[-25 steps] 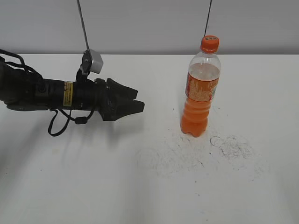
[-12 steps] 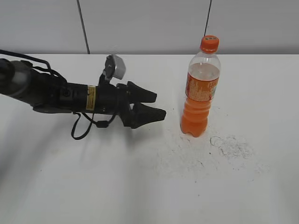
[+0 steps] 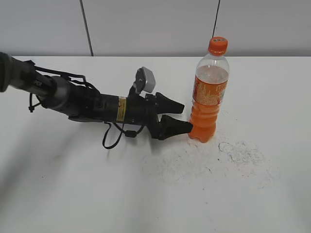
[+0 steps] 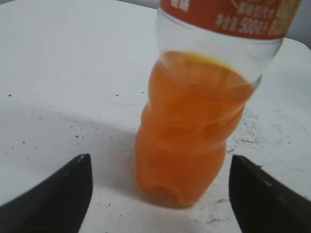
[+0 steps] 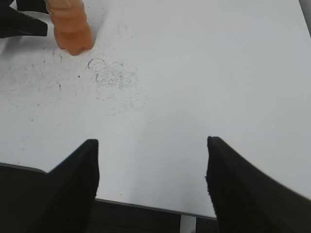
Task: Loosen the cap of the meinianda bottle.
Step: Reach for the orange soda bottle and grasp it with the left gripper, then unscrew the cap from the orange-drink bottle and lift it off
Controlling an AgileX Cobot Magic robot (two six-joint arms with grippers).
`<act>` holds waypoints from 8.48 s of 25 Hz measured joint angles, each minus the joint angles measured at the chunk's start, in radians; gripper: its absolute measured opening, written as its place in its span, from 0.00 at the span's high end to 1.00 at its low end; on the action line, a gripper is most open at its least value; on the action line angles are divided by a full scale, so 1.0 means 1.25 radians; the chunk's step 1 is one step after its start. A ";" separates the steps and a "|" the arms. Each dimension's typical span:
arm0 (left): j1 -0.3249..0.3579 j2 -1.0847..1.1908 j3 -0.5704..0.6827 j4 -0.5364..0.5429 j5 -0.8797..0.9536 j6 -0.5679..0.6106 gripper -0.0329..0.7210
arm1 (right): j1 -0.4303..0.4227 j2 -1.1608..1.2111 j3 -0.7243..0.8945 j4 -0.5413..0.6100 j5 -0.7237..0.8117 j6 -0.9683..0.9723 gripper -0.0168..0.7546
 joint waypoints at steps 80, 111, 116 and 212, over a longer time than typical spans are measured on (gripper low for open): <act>-0.090 0.095 -0.164 0.019 0.008 -0.037 0.22 | 0.081 0.694 -0.282 0.339 -0.256 -0.065 0.31; -0.090 0.096 -0.167 0.118 -0.058 -0.100 0.22 | 0.274 1.354 -0.957 0.130 0.090 0.099 0.31; -0.090 0.096 -0.167 0.119 -0.058 -0.100 0.22 | 0.274 1.391 -0.957 0.137 0.090 0.099 0.31; -0.090 0.096 -0.169 0.132 -0.061 -0.102 0.23 | 0.274 1.422 -0.960 0.179 0.104 -0.580 0.59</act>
